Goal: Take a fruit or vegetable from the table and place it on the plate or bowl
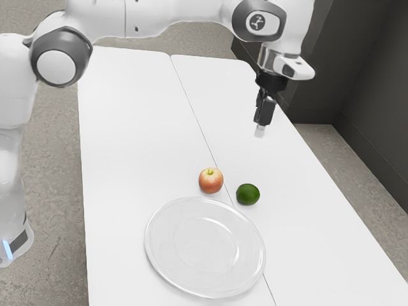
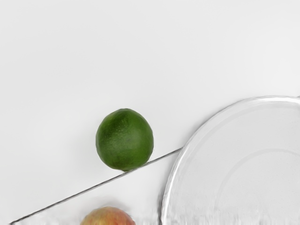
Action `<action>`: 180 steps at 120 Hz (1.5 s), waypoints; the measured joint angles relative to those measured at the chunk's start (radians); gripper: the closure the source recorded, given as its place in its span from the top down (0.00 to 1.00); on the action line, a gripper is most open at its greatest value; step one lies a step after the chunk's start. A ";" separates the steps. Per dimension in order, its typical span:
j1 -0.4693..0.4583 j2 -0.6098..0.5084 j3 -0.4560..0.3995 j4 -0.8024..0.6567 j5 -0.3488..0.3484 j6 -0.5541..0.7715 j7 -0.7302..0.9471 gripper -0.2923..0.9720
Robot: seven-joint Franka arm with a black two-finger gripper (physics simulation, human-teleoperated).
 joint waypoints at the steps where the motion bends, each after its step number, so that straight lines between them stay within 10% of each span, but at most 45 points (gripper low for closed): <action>1: 0.000 -0.014 -0.004 -0.020 0.001 0.000 0.001 0.77; 39: -0.048 -0.300 -0.039 -0.546 0.069 0.093 0.056 0.77; 126: -0.176 -0.288 0.026 -0.645 0.144 0.363 0.065 0.77; 167: 0.155 -0.203 0.025 -0.597 0.135 0.430 0.054 0.77; 180: 0.113 -0.183 0.024 -0.574 0.134 0.435 0.053 0.77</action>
